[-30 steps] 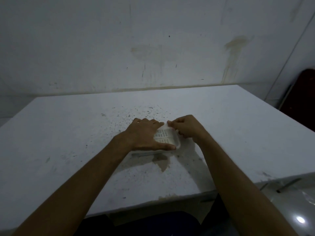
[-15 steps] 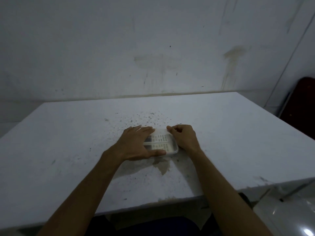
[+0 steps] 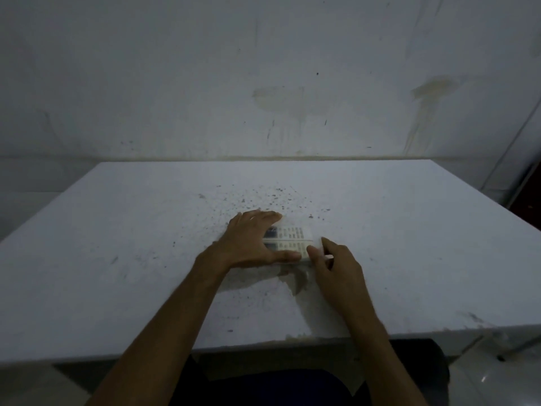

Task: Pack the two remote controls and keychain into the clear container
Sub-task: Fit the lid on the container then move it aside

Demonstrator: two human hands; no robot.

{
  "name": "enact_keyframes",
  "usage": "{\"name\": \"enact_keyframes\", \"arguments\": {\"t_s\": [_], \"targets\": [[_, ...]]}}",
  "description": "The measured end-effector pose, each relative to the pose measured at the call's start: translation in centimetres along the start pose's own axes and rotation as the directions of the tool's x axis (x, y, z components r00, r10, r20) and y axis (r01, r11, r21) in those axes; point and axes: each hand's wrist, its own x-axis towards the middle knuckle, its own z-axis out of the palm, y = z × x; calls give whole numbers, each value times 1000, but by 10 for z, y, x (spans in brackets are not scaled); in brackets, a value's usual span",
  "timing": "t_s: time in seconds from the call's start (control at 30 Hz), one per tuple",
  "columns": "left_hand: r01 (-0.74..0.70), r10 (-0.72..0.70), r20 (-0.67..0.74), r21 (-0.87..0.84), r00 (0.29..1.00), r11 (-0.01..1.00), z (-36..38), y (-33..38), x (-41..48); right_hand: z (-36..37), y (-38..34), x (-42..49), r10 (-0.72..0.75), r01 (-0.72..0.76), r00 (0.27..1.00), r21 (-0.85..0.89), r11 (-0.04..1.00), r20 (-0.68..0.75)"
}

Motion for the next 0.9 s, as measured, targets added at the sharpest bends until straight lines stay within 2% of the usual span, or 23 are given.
{"name": "enact_keyframes", "arguments": {"t_s": [0.07,0.17,0.23,0.3,0.37,0.43,0.5,0.7,0.8,0.9], "targets": [[0,0,-22,-21,1000,1000,2,-1,-2,-4,-2,8,14,-14,999,5,1000,48],[-22,20,-67,-16,998,1000,6,-3,-4,-13,1,26,76,-66,977,-56,996,199],[-37,27,-103,-105,994,994,6,-5,-9,-17,-3,40,83,-58,968,-109,992,238],[-18,-17,-133,-260,991,965,5,-10,-15,-14,-15,57,-6,35,978,-136,990,210],[-7,-46,-158,-316,986,949,6,-16,-19,-2,-26,70,-127,182,965,-233,955,231],[14,-63,-168,-276,984,961,9,-17,-22,15,-28,77,-178,283,936,-343,896,305],[37,-66,-140,-201,988,979,7,-16,-24,25,-25,74,-168,280,936,-366,887,308],[-15,18,-47,67,999,998,-2,-26,-23,24,-22,72,-192,302,937,-403,864,292],[-49,62,-73,164,995,985,-6,-26,-26,25,-22,70,-216,323,934,-418,849,284],[-85,103,-82,202,991,976,-7,-26,-28,18,-29,79,-257,389,913,-487,782,317]]}}
